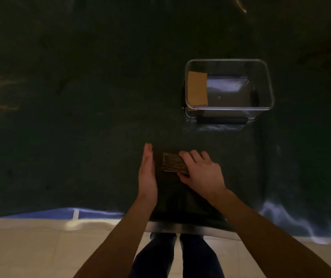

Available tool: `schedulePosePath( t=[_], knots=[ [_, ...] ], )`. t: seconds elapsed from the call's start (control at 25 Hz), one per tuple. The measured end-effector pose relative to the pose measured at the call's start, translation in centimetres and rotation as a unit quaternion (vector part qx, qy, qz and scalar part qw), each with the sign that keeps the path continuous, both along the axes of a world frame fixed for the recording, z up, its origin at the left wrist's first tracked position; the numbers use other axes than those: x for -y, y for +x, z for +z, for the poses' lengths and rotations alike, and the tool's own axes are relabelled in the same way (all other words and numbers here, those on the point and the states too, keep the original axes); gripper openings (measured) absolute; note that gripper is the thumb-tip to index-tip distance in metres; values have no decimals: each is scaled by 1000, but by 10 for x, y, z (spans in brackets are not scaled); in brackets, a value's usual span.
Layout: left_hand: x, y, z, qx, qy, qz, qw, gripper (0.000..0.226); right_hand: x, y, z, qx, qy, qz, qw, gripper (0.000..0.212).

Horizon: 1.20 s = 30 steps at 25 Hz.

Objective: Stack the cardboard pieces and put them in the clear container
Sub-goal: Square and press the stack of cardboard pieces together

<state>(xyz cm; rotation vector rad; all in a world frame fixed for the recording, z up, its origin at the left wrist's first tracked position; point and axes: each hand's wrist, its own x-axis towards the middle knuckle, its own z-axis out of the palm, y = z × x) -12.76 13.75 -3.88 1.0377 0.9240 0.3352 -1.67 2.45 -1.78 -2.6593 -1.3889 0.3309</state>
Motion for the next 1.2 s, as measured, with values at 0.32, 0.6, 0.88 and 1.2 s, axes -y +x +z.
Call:
schedulePosePath(
  t=[0.32,0.6,0.88,1.2],
  knots=[
    [6,-1,5,0,20,-83,996,62,-2,3,1,-3,14,-7,1000,54],
    [1,22,44,-13,201,-44,978,64,-23,-25,-2,-339,296,-190,873,45],
    [6,10,32,-109,435,-125,885,50,-25,-36,-14,-304,253,-200,896,43],
    [1,2,28,-98,452,-123,878,52,-23,-39,-20,-251,236,-176,922,37]
  ],
)
